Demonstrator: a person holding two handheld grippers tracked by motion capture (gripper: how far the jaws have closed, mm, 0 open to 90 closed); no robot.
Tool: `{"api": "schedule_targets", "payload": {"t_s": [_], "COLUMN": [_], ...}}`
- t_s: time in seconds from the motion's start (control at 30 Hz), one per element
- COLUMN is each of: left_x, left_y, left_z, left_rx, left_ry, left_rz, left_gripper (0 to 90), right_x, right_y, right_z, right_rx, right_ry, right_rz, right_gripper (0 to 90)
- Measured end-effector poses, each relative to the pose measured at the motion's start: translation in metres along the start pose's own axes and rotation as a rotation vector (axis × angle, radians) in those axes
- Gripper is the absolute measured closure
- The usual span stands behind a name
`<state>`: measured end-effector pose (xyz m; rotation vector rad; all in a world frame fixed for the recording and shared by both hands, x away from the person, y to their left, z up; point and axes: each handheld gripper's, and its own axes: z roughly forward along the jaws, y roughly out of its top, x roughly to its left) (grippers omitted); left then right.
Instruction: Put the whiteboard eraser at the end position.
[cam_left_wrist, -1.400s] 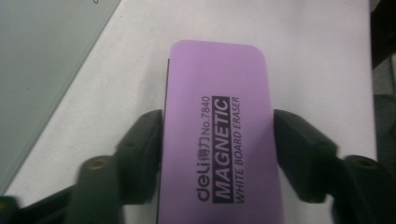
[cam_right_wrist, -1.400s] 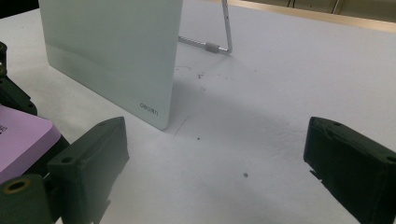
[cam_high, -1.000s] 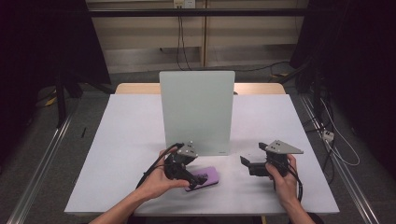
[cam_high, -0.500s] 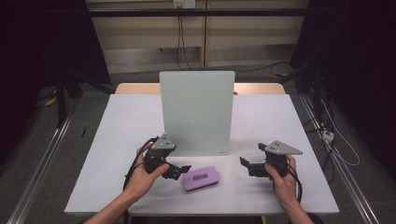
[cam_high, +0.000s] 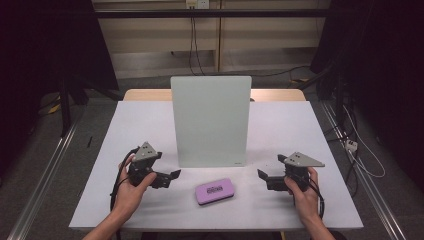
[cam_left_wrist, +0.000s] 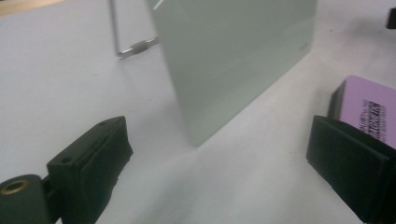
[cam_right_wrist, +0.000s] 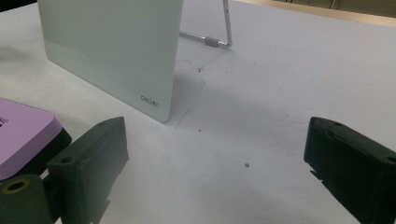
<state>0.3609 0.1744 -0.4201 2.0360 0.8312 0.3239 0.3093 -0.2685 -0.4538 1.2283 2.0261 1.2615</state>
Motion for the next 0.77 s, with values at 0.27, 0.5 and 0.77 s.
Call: {"api": "schedule_targets", "payload": {"t_s": [0.27,0.5,0.77], "left_x": [0.012,0.018,0.020], "left_y": [-0.012,-0.032,-0.037], "left_z": [-0.015,-0.019,-0.027], "left_rx": [-0.026,-0.061,-0.100], "left_ry": [0.051,0.051,0.095], "left_rz": [-0.032,-0.053,-0.075], "left_gripper": [6.1,5.9,5.9], "right_x": [0.000,0.000,0.002], "right_y": [-0.001,-0.002,-0.002], "right_z": [-0.002,-0.004,-0.005], "right_rx": [0.002,0.007,0.008], "right_ry": [-0.007,-0.010,-0.018], "right_rz": [0.005,-0.003,-0.014], "right_gripper": [6.3,6.3,6.2]}}
